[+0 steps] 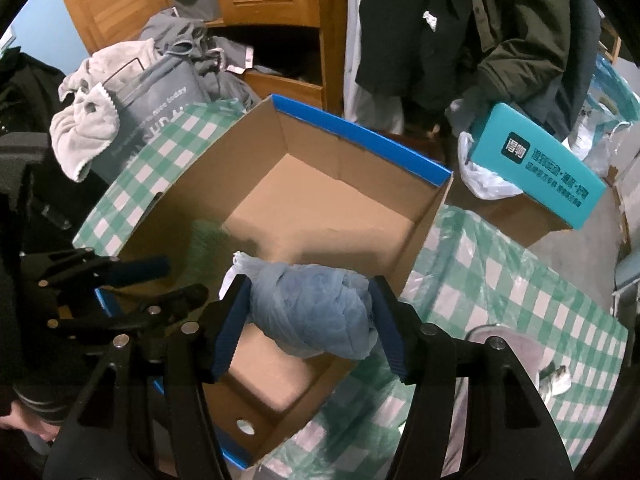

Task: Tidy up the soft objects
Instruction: 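Lower the scrubber and sock into the box and open both grippers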

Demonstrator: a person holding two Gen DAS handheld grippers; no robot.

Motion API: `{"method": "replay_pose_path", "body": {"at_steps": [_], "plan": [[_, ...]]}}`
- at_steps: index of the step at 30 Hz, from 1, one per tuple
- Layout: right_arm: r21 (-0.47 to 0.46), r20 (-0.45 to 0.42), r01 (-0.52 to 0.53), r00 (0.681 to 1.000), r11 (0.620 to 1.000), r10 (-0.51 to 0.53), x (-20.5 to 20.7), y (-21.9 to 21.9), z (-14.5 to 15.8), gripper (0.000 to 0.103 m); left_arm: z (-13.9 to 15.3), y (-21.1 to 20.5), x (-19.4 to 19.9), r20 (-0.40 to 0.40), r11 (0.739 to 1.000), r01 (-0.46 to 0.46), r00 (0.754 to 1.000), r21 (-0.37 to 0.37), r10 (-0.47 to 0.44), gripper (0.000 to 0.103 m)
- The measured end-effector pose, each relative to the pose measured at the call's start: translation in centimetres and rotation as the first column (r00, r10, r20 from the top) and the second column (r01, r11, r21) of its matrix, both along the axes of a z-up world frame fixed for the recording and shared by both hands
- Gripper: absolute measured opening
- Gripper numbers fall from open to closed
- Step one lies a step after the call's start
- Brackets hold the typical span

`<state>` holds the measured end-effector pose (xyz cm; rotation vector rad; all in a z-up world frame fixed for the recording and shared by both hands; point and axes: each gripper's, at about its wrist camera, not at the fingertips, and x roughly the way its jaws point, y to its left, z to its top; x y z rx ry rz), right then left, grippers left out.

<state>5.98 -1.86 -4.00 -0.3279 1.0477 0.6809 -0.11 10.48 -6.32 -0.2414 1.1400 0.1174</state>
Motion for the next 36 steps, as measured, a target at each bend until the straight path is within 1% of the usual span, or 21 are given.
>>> {"method": "replay_pose_path", "body": {"at_steps": [2,4,7,9,11,15,17,19,24,36], "plan": [[-0.002,-0.001,0.002,1.000,1.000,-0.002,0.0,-0.1,-0.1,0.065,0.2,0.1,0.0,0.007,1.000,-0.007,1.000,0.007,0.007,0.057],[-0.005,0.001,0.011,1.000,1.000,-0.011,0.1,-0.3,0.0,0.065,0.3,0.2,0.0,0.011,1.000,-0.011,1.000,-0.002,0.011,0.058],[0.000,-0.005,0.020,1.000,1.000,-0.020,0.2,-0.8,0.1,0.069,0.2,0.2,0.1,0.003,1.000,-0.012,1.000,-0.003,0.012,0.058],[0.015,-0.006,0.028,1.000,0.999,-0.028,0.3,-1.2,0.3,0.077,0.2,0.1,0.1,-0.002,1.000,-0.014,1.000,-0.002,0.014,0.058],[0.034,-0.006,0.036,0.999,0.999,-0.036,0.4,-1.6,0.7,0.082,0.4,0.0,0.0,0.001,1.000,-0.013,1.000,-0.004,0.013,0.058],[0.042,0.010,0.044,0.999,0.998,-0.044,0.4,-2.2,1.2,0.082,0.7,-0.4,0.0,0.012,1.000,-0.005,1.000,-0.005,0.005,0.058],[0.045,0.008,0.053,0.999,0.998,-0.053,0.6,-2.6,1.4,0.082,0.8,-0.6,0.0,0.014,1.000,-0.002,1.000,-0.002,0.002,0.061],[0.041,0.007,0.063,0.998,0.997,-0.064,0.7,-3.2,1.4,0.082,0.7,-0.8,0.1,0.011,1.000,-0.002,1.000,-0.005,0.002,0.062],[0.034,0.011,0.092,0.996,0.995,-0.092,0.8,-4.9,1.4,0.082,0.8,-1.7,0.5,0.007,0.999,0.010,1.000,-0.039,-0.010,0.062],[0.038,0.007,0.194,0.981,0.980,-0.194,1.6,-11.1,1.3,0.082,1.8,-6.1,1.8,0.016,0.996,0.081,0.997,-0.021,-0.081,0.062]]}}
